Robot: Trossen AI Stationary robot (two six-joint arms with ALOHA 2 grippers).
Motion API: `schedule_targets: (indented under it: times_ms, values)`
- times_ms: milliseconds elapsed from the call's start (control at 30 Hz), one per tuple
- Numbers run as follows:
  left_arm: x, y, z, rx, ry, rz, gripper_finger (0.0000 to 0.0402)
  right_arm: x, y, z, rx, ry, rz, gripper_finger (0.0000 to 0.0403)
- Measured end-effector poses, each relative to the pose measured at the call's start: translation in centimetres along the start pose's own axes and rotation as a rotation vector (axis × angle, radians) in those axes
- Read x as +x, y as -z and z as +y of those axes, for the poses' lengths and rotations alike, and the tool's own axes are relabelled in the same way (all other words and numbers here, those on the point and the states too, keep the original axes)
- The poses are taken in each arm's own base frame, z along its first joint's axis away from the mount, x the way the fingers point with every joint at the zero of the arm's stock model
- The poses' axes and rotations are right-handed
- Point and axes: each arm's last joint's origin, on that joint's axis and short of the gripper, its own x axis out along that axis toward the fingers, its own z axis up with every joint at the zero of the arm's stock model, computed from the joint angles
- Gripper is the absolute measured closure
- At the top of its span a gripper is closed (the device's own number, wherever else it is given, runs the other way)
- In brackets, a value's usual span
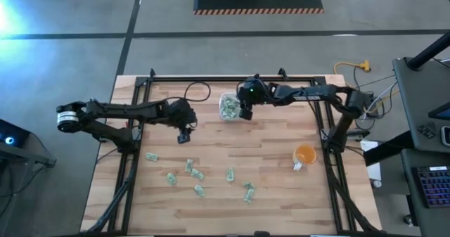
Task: Pick and place Stevia / Truvia into bins
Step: Put the green stevia packet into the transparent bin
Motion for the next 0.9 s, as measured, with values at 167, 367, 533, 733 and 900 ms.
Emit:
schedule_targets:
  times_ms: [167, 367, 533, 733, 900]
  values:
    - [-0.5, 1.0, -0.2, -0.178, 0.005, 0.148, 0.0206, -2.8, -0.4, 0.5, 0.025, -0.182, -0.013, 0.0263]
    - [-1.3, 3.1, -1.4, -0.252, 0.044, 0.39, 0.0206, -4.4, 0.6, 2.0, -0.002, -0.378, 0.019, 0.0273]
    - [-2.5, 4.9, -2.7, -0.308, 0.078, 0.612, 0.0206, -4.6, 1.2, 2.8, -0.062, -0.405, 0.02, 0.0278]
    - [-3.4, 6.1, -4.1, -0.3, 0.045, 0.751, 0.0206, -4.6, 1.2, 2.8, -0.049, -0.405, 0.02, 0.028]
    - [-3.4, 6.8, -5.5, -0.228, 0.053, 0.771, 0.0206, -4.6, 1.1, 2.9, -0.037, -0.406, 0.022, 0.0283]
